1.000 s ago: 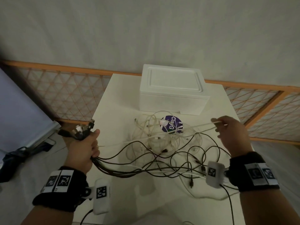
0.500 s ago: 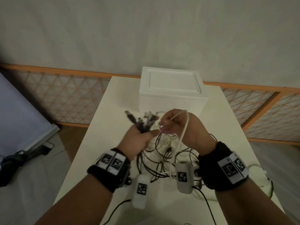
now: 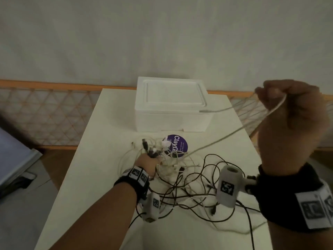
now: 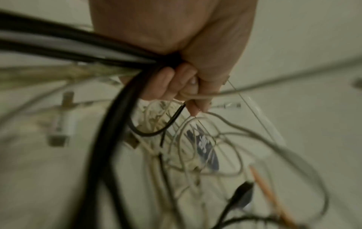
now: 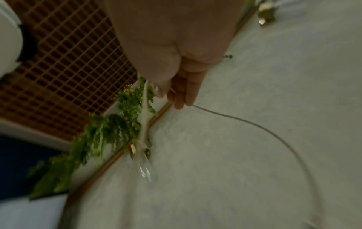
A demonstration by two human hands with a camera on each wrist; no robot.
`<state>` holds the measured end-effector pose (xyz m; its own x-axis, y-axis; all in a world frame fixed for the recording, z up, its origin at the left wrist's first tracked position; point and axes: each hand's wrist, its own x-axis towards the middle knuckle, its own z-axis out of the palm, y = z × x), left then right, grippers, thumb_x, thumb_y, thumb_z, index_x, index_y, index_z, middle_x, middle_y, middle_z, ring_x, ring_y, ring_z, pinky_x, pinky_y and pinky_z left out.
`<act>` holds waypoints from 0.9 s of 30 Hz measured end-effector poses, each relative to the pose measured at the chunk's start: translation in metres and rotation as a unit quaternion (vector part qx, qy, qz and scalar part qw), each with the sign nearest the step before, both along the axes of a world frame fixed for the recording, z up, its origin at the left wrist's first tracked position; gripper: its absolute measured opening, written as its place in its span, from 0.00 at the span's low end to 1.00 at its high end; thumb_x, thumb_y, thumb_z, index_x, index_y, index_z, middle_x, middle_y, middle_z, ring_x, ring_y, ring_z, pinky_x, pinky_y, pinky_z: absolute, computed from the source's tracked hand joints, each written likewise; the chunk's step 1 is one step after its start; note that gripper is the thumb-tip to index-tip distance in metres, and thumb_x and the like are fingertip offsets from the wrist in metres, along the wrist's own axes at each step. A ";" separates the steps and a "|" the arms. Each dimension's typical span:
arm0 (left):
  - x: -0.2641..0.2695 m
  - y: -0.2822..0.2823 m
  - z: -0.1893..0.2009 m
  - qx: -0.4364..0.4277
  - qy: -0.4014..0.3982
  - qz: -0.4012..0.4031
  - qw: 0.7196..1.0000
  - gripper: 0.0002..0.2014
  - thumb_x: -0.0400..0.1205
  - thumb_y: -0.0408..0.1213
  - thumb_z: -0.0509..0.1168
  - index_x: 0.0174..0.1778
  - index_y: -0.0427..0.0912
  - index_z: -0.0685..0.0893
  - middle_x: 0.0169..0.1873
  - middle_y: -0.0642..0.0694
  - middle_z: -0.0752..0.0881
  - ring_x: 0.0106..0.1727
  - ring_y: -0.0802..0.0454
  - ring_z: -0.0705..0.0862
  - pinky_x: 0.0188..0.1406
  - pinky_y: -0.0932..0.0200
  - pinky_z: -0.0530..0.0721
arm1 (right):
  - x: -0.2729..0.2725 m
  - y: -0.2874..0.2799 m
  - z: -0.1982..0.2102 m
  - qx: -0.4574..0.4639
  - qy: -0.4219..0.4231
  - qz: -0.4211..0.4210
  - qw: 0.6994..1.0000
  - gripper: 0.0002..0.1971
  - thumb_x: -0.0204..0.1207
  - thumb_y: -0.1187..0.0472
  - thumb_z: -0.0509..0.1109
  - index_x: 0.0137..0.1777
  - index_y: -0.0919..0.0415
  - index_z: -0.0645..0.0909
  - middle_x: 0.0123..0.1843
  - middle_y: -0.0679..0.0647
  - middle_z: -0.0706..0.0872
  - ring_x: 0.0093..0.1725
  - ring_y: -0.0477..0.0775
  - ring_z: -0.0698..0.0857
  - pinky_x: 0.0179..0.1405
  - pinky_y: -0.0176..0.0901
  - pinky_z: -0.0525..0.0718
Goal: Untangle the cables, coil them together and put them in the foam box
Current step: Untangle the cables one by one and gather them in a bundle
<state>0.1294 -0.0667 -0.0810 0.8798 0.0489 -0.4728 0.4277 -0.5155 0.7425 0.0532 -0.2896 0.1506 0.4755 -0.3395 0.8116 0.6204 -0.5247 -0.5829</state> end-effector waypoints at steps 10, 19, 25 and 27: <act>-0.042 0.040 0.057 -0.393 -0.020 0.199 0.897 0.19 0.78 0.34 0.72 0.19 0.48 0.81 0.18 0.53 0.65 0.17 0.57 0.60 0.17 0.63 0.61 | 0.000 -0.055 -0.079 -0.512 0.584 -0.192 0.600 0.14 0.66 0.54 0.64 0.52 0.56 0.80 0.60 0.60 0.78 0.59 0.66 0.75 0.55 0.56 0.82; -0.092 0.012 0.112 -0.368 -0.126 0.155 0.908 0.07 0.80 0.43 0.69 0.41 0.43 0.87 0.31 0.54 0.88 0.36 0.59 0.86 0.43 0.59 0.81 | -0.027 0.100 -0.086 -0.388 0.515 0.322 0.693 0.52 0.66 0.53 0.76 0.83 0.52 0.45 0.79 0.52 0.66 0.77 0.55 0.66 0.73 0.48 0.71; -0.112 0.024 0.133 -0.555 -0.132 0.207 0.795 0.20 0.76 0.49 0.63 0.21 0.45 0.70 0.21 0.47 0.69 0.25 0.52 0.71 0.31 0.59 0.75 | -0.039 0.115 -0.138 -0.469 0.420 0.256 0.734 0.30 0.68 0.55 0.68 0.71 0.59 0.67 0.49 0.52 0.89 0.54 0.56 0.86 0.81 0.56 0.56; -0.117 0.037 0.135 -0.582 -0.120 0.227 0.771 0.22 0.76 0.54 0.62 0.20 0.47 0.69 0.16 0.50 0.66 0.19 0.54 0.69 0.22 0.63 0.74 | -0.037 0.108 -0.147 -0.531 0.391 0.228 0.717 0.17 0.69 0.57 0.64 0.59 0.52 0.76 0.43 0.50 0.89 0.48 0.55 0.87 0.81 0.57 0.53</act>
<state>0.0124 -0.0295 0.0535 0.9659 0.0437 -0.2554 0.1457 0.7234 0.6749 0.0158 -0.1811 0.0038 0.7912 0.6067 -0.0770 0.5697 -0.7770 -0.2678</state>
